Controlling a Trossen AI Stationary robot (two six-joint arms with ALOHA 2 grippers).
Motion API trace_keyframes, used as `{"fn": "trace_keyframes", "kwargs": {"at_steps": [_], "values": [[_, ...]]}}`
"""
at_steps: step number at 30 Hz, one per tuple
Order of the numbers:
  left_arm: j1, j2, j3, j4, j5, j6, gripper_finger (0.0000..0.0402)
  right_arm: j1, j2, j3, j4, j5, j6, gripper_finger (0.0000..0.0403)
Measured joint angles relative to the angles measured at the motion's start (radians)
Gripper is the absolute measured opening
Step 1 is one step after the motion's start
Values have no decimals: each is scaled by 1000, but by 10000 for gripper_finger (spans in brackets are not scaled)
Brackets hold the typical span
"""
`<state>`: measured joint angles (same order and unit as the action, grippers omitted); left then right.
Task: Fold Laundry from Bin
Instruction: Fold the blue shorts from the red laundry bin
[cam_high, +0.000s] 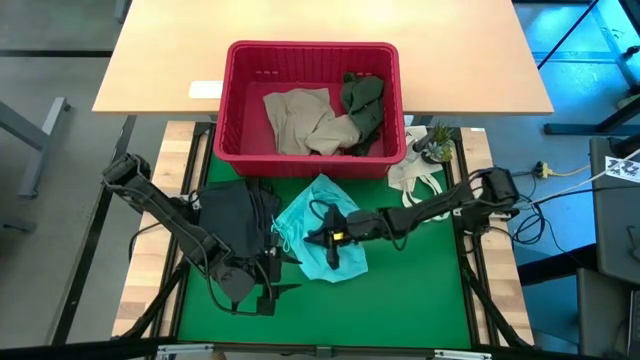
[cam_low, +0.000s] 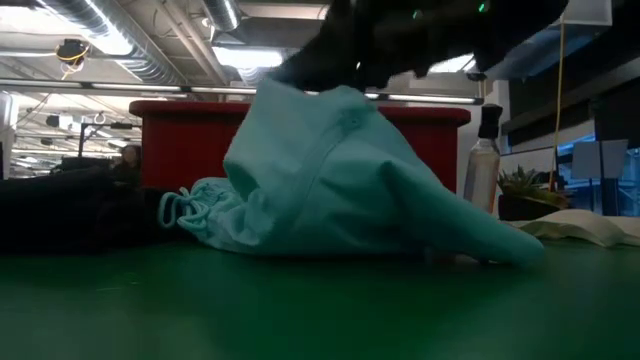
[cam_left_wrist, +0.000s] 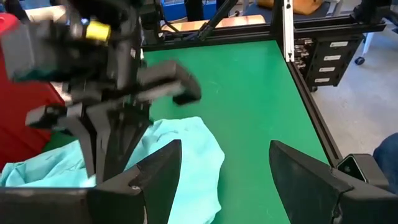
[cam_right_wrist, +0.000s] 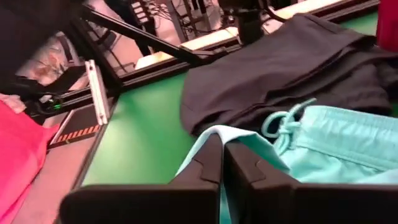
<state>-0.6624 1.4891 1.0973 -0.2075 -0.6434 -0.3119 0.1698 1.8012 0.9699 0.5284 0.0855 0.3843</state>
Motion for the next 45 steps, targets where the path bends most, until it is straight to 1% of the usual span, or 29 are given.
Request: {"fn": "trace_keyframes", "kwargs": {"at_steps": [5, 9, 13, 17, 22, 25, 29, 32, 35, 45], "values": [[4, 0, 0, -12, -11, -12, 236, -16, 53, 0, 3, 0, 0, 5], [28, 1, 0, -83, -103, -167, 236, -14, 67, 0, 7, 4, 0, 6], [61, 14, 0, -160, -129, -275, 236, -13, 67, 0, 13, 5, 0, 7], [102, 56, 0, -168, -99, -288, 236, -14, 67, 0, 50, 9, 0, 7], [143, 96, 0, -175, -53, -297, 236, -13, 67, 0, 51, 9, 0, 7], [164, 106, 0, -192, -45, -354, 236, -13, 67, 0, 47, 9, 0, 7], [186, 105, 0, -278, -45, -454, 236, -13, 67, 0, 47, -1, 1, 8], [189, 105, 0, -316, -36, -497, 236, -13, 67, 0, 47, -8, 2, 8], [189, 112, 0, -313, -7, -501, 236, -13, 67, 0, 48, -21, 2, 8], [204, 113, 0, -313, -8, -520, 236, -13, 67, 0, 107, -95, 2, 8]]}}
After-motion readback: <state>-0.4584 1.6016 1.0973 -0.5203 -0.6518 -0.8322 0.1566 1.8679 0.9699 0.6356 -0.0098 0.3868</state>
